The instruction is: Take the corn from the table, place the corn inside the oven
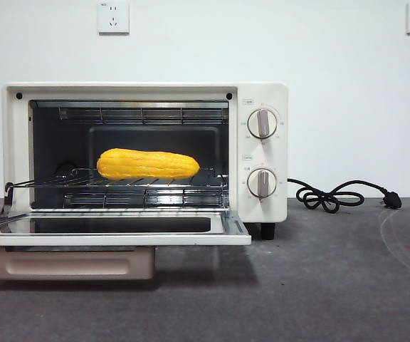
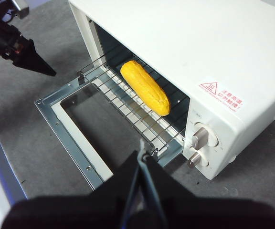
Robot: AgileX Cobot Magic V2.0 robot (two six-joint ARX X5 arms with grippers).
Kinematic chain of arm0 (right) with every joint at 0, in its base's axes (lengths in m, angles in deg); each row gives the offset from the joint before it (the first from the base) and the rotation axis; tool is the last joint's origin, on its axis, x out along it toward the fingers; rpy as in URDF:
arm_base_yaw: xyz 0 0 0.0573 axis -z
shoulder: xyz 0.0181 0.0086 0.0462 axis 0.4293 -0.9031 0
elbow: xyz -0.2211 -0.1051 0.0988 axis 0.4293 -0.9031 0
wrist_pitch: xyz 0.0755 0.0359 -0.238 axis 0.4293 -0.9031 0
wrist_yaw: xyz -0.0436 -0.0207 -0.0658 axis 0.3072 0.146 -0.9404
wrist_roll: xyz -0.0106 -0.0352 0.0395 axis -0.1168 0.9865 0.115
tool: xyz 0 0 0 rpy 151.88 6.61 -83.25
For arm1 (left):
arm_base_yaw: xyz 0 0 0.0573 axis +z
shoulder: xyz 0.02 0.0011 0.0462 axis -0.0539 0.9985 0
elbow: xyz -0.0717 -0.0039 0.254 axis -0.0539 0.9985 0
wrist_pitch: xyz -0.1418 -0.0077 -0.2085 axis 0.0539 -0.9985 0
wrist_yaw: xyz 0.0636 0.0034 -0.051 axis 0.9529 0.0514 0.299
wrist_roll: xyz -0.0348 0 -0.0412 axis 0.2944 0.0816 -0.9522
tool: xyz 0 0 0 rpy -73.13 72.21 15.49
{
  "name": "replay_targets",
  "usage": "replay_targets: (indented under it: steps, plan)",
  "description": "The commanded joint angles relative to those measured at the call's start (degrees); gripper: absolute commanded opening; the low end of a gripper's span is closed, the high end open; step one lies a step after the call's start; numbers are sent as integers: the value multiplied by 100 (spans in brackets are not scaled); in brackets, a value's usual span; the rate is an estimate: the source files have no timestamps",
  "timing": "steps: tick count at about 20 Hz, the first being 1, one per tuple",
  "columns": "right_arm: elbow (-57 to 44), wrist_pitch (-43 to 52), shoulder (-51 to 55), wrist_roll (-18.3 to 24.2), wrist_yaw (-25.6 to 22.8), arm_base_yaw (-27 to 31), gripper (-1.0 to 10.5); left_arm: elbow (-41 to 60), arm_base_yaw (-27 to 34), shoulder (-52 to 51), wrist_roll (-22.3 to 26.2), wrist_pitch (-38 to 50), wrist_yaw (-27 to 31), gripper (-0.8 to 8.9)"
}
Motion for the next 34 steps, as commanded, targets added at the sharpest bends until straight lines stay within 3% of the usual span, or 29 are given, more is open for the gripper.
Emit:
replay_targets:
  steps: [1,13,27,30,34]
  plan:
    - [15,2,-9,31,26,4,-14,57,-68,306,-11,20,168,-9]
    - [15,2,-7,83,22,4,-14,57,-623,1025,251,-367,315,-9]
    - [15,-85,-7,83,22,4,-14,52,2,986,363,-457,-2096,-8]
    - [15,-131,-7,83,22,4,-14,52,153,859,66,-136,-2658,-8]
    - [15,-127,-7,85,20,4,-14,52,221,337,-968,984,-2903,-8]
